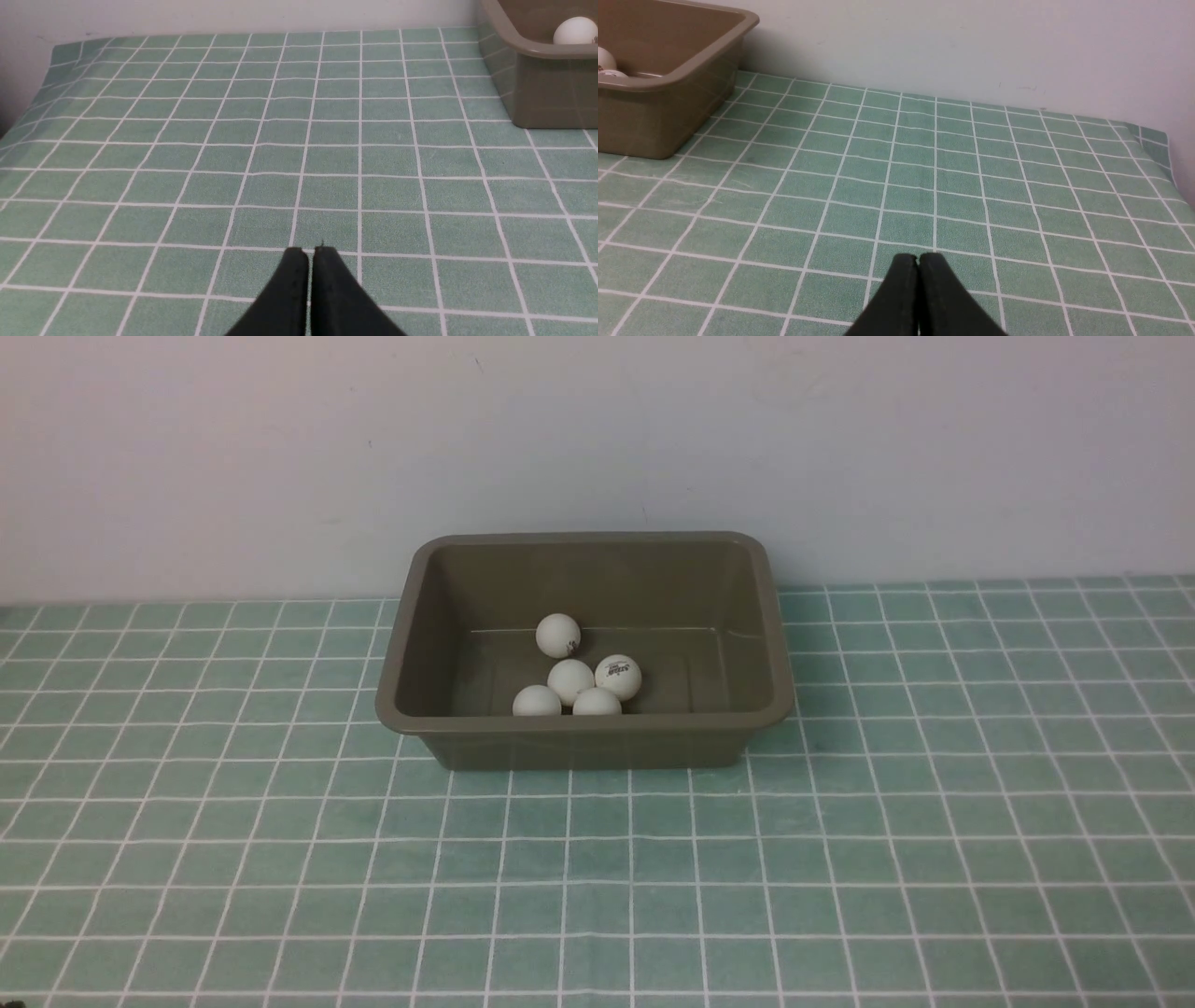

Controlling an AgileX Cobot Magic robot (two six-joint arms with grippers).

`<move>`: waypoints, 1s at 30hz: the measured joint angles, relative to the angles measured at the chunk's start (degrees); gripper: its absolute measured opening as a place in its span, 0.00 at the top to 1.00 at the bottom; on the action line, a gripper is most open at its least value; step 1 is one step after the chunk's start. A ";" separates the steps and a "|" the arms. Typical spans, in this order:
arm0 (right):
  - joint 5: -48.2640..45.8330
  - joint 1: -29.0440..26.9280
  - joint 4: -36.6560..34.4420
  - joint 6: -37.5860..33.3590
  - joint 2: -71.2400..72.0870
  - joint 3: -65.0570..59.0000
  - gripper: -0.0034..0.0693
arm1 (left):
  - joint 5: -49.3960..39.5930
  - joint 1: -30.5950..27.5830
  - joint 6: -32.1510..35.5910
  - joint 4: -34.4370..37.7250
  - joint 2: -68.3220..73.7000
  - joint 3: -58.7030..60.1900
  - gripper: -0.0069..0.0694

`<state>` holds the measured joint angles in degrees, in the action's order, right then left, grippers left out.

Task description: Put the table tennis balls in the box on the green coffee tablecloth.

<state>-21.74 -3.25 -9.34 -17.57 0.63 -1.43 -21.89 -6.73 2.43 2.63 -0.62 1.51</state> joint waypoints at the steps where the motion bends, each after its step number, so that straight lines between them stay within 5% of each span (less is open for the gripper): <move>1: 0.00 0.00 0.00 0.00 0.00 0.00 0.97 | 0.00 0.00 0.00 0.00 0.00 0.00 0.91; 30: -0.06 0.00 0.00 1.13 0.04 0.00 0.97 | 0.00 0.00 0.00 0.00 0.00 0.00 0.91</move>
<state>-21.80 -3.25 -9.34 -16.44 0.67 -1.43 -21.89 -6.73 2.43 2.63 -0.62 1.51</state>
